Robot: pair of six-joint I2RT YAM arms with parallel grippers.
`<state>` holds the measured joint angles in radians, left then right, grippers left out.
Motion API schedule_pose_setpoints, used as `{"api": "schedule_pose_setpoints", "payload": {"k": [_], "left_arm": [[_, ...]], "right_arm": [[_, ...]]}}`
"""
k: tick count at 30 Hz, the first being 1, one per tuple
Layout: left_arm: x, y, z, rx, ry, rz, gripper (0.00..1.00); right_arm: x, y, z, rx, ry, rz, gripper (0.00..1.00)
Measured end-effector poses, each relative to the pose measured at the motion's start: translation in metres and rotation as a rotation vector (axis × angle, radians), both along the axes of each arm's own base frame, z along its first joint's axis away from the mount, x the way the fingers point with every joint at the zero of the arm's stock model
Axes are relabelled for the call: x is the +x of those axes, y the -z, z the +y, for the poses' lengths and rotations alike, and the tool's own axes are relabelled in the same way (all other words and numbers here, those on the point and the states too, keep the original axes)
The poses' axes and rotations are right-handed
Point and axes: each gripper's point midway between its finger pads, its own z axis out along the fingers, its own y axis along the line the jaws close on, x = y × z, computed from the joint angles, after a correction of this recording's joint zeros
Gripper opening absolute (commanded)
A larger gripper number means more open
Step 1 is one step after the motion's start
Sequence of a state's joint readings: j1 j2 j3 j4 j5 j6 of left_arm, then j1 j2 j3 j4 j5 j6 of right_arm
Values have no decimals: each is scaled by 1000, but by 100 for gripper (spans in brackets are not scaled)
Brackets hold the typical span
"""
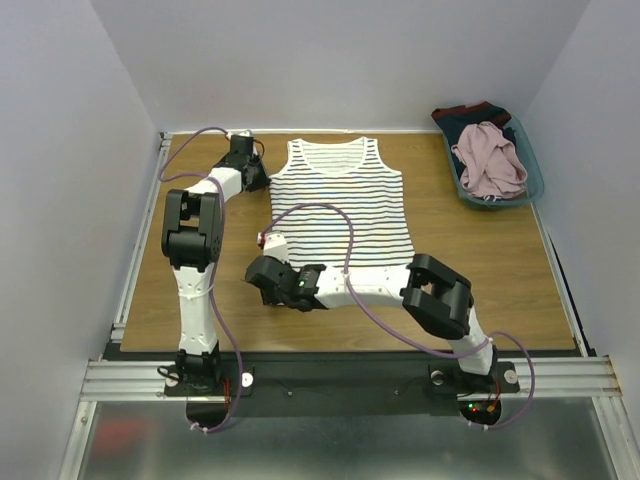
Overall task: Fold and stack the tank tops
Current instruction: Flatten the tank top out
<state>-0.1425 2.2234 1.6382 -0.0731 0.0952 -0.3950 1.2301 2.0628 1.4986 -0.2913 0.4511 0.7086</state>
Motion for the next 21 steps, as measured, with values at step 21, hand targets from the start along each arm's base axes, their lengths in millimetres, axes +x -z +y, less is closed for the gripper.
{"api": "schedule_pose_setpoints", "payload": {"k": [21], "left_arm": [[0,1,1,2,-1,1,0]], "right_arm": [[-18,27,14,-146,-17,-100,22]]}}
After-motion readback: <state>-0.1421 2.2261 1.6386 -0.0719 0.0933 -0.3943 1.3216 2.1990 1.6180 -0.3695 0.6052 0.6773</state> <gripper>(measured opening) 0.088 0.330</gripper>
